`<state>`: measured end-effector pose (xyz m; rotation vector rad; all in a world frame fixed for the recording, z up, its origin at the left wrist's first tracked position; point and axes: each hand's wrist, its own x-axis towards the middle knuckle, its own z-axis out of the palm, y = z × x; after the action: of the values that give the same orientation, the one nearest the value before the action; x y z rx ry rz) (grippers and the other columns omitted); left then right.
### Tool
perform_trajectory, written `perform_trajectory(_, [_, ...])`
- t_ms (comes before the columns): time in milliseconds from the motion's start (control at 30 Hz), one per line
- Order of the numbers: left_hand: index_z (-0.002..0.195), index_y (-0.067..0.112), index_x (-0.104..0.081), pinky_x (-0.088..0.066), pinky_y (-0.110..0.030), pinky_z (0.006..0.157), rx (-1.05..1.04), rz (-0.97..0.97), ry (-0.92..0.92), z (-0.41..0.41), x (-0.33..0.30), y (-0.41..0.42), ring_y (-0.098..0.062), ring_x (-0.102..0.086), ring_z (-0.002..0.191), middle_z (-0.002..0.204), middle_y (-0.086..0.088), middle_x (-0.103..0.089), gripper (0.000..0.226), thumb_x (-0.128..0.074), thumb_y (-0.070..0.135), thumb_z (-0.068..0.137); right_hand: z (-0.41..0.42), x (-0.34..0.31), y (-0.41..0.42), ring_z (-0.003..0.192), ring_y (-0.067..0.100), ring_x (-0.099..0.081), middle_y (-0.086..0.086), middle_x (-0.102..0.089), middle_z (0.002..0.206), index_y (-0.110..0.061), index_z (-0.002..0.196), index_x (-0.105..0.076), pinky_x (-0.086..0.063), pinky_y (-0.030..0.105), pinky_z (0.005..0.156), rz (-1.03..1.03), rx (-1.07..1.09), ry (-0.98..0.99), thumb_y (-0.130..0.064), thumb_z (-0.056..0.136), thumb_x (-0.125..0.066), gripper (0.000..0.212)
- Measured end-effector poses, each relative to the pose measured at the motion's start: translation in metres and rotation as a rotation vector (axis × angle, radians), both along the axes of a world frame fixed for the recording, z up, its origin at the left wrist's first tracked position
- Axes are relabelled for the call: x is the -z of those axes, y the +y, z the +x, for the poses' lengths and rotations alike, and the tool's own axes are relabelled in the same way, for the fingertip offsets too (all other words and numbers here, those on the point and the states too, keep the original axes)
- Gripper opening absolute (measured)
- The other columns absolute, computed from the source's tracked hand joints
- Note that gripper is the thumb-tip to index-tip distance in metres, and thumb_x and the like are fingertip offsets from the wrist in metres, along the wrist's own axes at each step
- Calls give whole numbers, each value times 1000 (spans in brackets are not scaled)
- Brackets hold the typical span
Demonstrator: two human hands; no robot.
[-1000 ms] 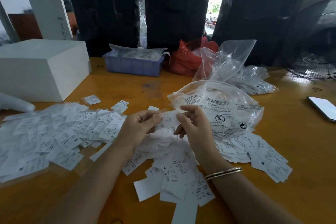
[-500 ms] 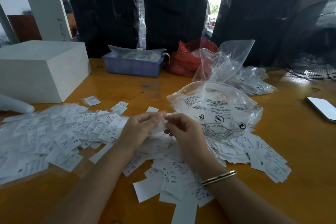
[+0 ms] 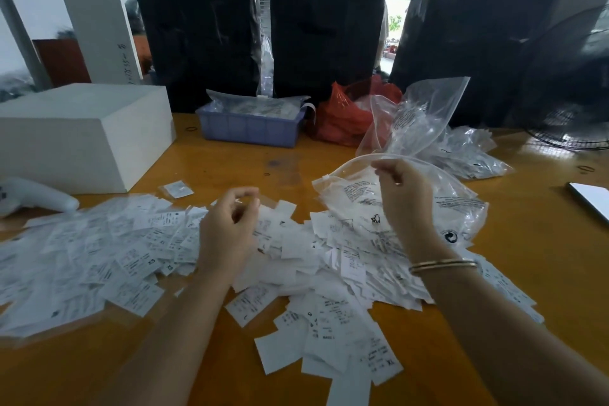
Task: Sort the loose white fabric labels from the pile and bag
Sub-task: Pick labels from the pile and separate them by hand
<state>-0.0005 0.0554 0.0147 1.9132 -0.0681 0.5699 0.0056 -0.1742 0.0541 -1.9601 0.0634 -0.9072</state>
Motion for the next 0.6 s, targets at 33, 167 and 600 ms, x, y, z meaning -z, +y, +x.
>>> perform_trajectory(33, [109, 27, -61, -35, -9, 38, -47, 27, -20, 1, 0, 3, -2, -51, 48, 64, 7, -56, 16, -56, 28, 94, 11, -2, -11, 52, 3, -51, -6, -68, 89, -25, 95, -70, -37, 14, 46, -94, 54, 106, -6, 92, -51, 27])
perform_trajectory(167, [117, 18, -61, -34, -8, 45, -203, 153, -81, 4, -2, 14, -5, -53, 60, 81, 1, -63, 26, -59, 25, 92, 40, 9, -51, 86, 25, -60, 10, -65, 105, -4, 98, -67, -45, 27, 69, -646, 148, 703, -19, 92, -55, 21])
perform_trajectory(600, [116, 16, -65, -51, -32, 67, -361, 521, -30, 11, 10, 28, -22, -65, 83, 101, -8, -72, 30, -65, 28, 88, 36, 10, -46, 81, 23, -57, 3, -63, 88, -15, 87, -67, -47, 37, 85, -713, 236, 609, -12, 88, -57, 10])
